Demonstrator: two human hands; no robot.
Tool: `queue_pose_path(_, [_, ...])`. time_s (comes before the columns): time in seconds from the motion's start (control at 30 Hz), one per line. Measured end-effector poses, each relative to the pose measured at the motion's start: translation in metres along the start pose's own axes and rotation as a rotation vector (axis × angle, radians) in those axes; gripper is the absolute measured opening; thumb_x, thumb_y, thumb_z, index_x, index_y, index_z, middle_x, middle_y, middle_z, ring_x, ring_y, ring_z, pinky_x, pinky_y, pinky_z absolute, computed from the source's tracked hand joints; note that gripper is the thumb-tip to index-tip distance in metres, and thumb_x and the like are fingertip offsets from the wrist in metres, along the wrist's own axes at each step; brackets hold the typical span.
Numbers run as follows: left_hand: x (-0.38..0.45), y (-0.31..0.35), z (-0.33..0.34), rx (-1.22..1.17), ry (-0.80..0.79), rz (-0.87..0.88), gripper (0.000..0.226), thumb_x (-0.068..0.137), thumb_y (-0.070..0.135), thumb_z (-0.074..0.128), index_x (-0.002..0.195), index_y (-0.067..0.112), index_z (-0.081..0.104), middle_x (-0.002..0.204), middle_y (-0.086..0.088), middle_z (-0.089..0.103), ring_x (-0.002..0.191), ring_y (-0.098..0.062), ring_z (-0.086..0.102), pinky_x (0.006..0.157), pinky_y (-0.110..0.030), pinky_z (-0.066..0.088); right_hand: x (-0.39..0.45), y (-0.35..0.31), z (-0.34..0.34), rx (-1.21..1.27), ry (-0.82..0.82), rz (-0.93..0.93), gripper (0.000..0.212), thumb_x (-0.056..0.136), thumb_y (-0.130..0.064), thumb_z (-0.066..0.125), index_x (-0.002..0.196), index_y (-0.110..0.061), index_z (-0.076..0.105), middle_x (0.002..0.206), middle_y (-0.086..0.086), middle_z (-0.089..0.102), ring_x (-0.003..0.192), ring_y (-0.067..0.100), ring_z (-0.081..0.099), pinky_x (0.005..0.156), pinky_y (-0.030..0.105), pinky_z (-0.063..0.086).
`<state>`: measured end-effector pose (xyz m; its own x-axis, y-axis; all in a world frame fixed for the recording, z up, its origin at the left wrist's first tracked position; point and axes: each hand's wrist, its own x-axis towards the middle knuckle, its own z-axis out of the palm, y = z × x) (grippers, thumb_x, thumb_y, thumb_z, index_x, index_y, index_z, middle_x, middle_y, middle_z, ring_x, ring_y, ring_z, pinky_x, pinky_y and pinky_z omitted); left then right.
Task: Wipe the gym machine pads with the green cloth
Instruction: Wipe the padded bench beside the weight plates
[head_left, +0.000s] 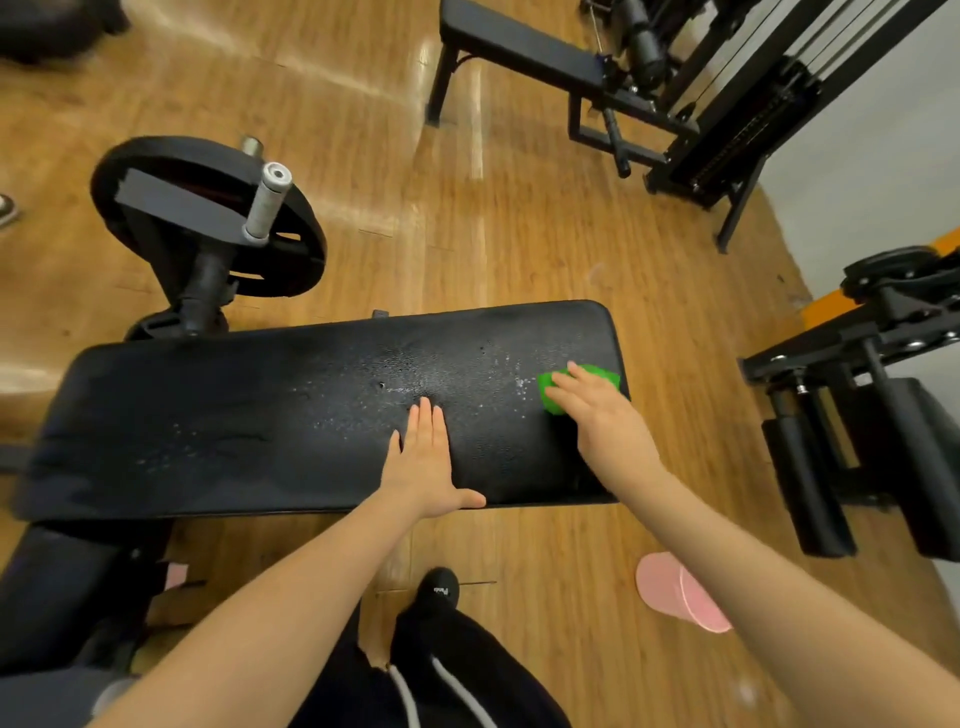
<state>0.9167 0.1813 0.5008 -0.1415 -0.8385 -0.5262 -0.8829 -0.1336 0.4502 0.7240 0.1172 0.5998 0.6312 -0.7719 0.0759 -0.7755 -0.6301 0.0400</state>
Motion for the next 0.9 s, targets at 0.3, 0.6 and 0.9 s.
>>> queue_pose_path(0.3, [0.003, 0.003, 0.000, -0.002, -0.029, -0.029, 0.127, 0.079, 0.067, 0.062, 0.147, 0.003, -0.025, 0.154, -0.015, -0.032, 0.144, -0.029, -0.026, 0.118, -0.048, -0.002, 0.130, 0.045, 0.012, -0.065, -0.330, 0.085, 0.057, 0.082, 0.017, 0.037, 0.133, -0.006, 0.048, 0.143, 0.009, 0.043, 0.138, 0.027, 0.027, 0.108, 0.038, 0.023])
queue_pose_path(0.6, [0.002, 0.001, 0.001, 0.003, -0.049, -0.041, 0.127, 0.079, 0.068, 0.061, 0.147, 0.004, -0.026, 0.154, -0.013, -0.034, 0.143, -0.028, -0.027, 0.118, -0.047, -0.003, 0.087, 0.014, 0.032, -0.026, -0.324, 0.124, 0.059, 0.087, 0.010, 0.039, 0.142, -0.011, 0.036, 0.153, 0.007, 0.025, 0.143, 0.020, 0.016, 0.114, 0.033, 0.004])
queue_pose_path(0.9, [0.003, 0.001, 0.000, -0.014, -0.037, -0.040, 0.126, 0.080, 0.066, 0.061, 0.147, 0.004, -0.025, 0.154, -0.013, -0.034, 0.144, -0.028, -0.027, 0.118, -0.046, -0.004, -0.037, -0.033, 0.031, 0.043, -0.266, 0.050, 0.072, 0.032, 0.004, 0.087, 0.100, -0.014, 0.073, 0.110, 0.004, 0.069, 0.108, 0.020, 0.063, 0.093, 0.037, 0.044])
